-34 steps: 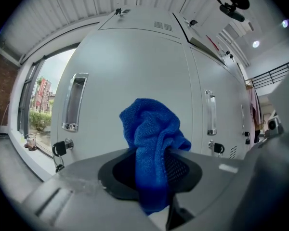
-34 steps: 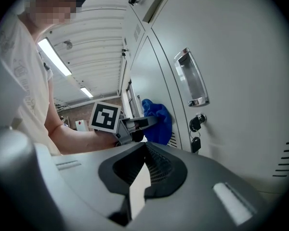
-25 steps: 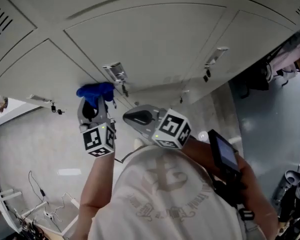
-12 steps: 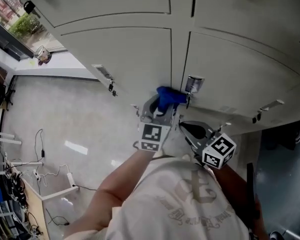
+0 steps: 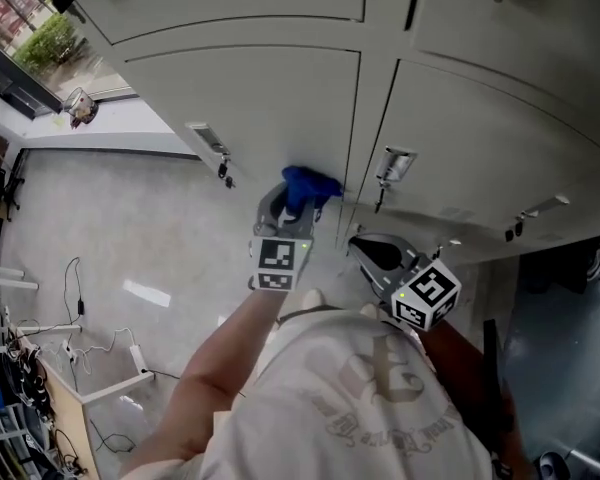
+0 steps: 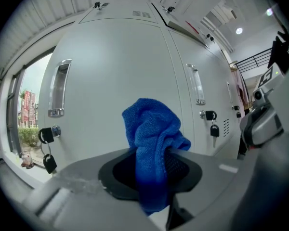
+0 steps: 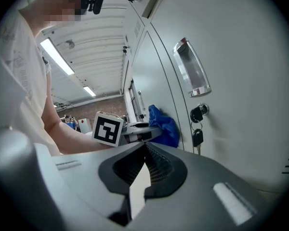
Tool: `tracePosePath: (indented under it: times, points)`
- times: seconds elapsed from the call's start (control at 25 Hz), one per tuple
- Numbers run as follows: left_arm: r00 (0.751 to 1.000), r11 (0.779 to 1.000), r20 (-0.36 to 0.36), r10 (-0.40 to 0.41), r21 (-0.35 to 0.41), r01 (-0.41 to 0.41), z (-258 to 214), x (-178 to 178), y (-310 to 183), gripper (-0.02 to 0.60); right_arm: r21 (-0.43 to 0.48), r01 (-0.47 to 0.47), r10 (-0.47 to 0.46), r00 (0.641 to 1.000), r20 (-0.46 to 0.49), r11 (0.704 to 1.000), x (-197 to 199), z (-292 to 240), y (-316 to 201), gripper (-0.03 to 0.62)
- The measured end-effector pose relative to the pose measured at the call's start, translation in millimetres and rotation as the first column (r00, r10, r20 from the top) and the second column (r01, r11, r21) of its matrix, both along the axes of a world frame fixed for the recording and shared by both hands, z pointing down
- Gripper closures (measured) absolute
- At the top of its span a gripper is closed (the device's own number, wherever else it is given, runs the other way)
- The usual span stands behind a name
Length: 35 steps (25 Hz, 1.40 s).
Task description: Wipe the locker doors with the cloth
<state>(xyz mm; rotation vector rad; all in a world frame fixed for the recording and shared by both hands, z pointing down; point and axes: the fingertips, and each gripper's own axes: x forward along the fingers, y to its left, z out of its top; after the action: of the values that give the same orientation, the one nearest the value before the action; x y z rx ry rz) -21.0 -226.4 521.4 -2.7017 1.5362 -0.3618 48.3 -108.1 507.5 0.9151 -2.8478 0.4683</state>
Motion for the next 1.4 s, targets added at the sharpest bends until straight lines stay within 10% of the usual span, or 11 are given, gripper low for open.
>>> tracePosePath:
  times: [1.08, 1.4]
  points:
    - [0.980, 0.981, 0.043, -0.193, -0.025, 0.194, 34, -153, -44, 0.462, -0.009, 0.006, -0.007, 1.000, -0.030, 1.000, -65, 3, -17, 0.586]
    - [0.947, 0.941, 0.076, -0.312, -0.114, 0.319, 67, -192, -54, 0.460, -0.018, -0.032, 0.031, 0.999, -0.026, 0.999, -65, 7, -18, 0.586]
